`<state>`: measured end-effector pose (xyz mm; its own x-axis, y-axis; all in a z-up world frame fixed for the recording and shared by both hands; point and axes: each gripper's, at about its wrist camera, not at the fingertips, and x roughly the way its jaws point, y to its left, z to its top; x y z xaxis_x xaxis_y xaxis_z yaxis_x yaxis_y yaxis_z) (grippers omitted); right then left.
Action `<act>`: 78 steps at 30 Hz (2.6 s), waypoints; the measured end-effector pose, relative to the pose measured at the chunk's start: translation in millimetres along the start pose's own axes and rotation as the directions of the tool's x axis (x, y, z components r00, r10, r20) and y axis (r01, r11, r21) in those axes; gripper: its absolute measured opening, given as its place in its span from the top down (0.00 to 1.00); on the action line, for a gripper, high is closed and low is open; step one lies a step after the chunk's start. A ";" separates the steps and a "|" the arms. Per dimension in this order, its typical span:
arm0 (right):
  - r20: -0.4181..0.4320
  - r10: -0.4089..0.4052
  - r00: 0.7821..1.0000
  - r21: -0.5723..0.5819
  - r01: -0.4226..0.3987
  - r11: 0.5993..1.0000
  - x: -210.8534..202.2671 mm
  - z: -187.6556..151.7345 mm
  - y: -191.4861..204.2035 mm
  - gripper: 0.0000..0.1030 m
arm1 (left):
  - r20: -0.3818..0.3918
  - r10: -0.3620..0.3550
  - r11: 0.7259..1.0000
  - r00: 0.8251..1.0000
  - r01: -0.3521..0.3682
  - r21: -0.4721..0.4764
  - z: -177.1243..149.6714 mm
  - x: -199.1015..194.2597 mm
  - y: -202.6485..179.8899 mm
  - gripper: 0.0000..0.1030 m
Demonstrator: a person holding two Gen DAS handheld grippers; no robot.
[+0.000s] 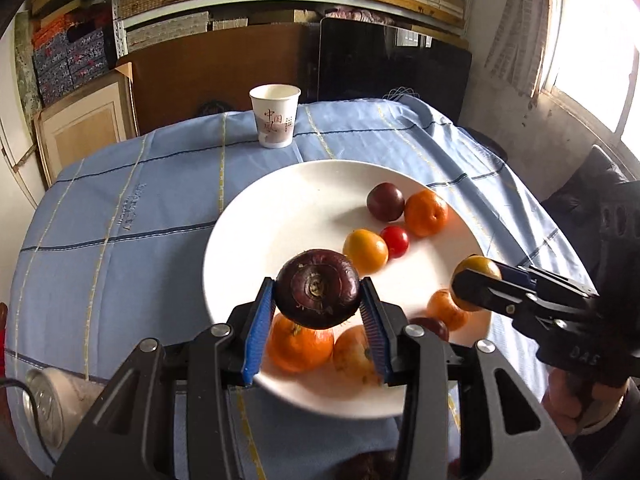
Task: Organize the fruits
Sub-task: 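Carry the yellow tomato and dark brown fruit onto the plate and open both grippers, then move the right gripper to a red tomato and close on it, then grasp another dark brown fruit with the left gripper while the right holds the red tomato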
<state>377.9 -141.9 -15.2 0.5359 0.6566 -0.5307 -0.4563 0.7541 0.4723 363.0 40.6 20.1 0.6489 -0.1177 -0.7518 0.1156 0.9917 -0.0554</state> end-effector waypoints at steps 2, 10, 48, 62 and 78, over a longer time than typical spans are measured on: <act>0.003 0.023 1.000 0.015 -0.024 1.000 -5.6 -1.0 -0.2 0.48 | 0.008 0.015 1.000 1.000 -0.015 -0.013 0.1 -3.9 0.0 0.29; -0.001 0.072 0.997 -0.080 -0.072 0.994 -57.7 -28.9 31.3 0.48 | 0.138 0.009 1.000 0.990 -0.009 0.001 -49.1 -75.7 -2.1 0.13; -0.250 -0.157 0.956 -0.196 0.109 0.975 -71.1 -132.7 39.1 0.55 | 0.108 0.194 0.971 0.975 -0.175 -0.163 -176.0 -118.5 19.0 0.05; -0.261 -0.163 0.951 -0.215 0.107 0.971 -69.3 -136.3 40.7 0.63 | 0.104 0.199 0.970 0.974 -0.181 -0.165 -178.0 -117.7 21.9 0.05; -0.229 -0.141 0.963 -0.185 0.099 0.978 -75.9 -132.6 37.1 0.71 | 0.125 0.189 0.972 0.974 -0.168 -0.162 -177.5 -116.1 21.6 0.05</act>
<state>226.1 -162.3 -50.7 0.4174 0.5288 -0.7391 -0.5247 0.8043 0.2791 156.7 84.7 -10.4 0.7478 0.0669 -0.6606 -0.1189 0.9923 -0.0341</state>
